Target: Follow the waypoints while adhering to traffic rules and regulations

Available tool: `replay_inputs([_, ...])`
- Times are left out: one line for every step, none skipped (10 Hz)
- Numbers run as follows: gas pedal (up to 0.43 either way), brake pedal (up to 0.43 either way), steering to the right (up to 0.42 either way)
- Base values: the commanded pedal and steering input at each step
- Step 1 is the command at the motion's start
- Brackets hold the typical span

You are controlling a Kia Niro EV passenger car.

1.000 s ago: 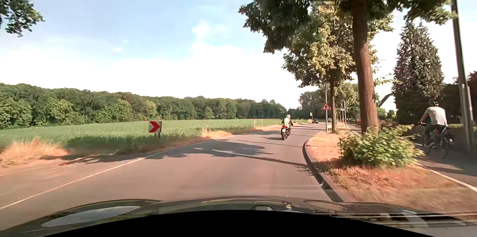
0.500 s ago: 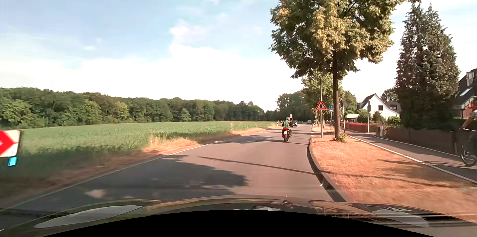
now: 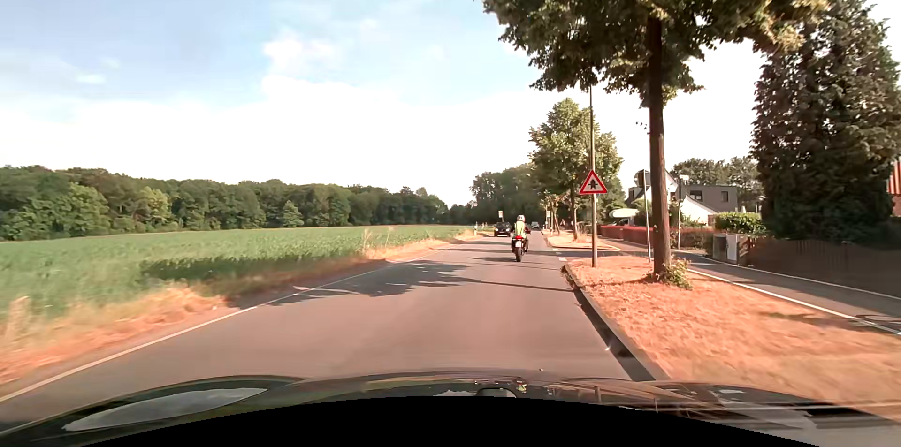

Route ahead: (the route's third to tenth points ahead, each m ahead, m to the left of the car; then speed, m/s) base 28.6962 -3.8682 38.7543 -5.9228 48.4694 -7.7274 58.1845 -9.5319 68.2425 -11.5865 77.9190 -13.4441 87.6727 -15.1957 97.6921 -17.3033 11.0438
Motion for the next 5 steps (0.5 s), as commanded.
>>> replay_inputs([0.157,0.000,0.104])
replay_inputs([0.157,0.000,0.100])
replay_inputs([0.157,0.000,0.087])
replay_inputs([0.157,0.000,0.069])
replay_inputs([0.157,0.000,0.057])
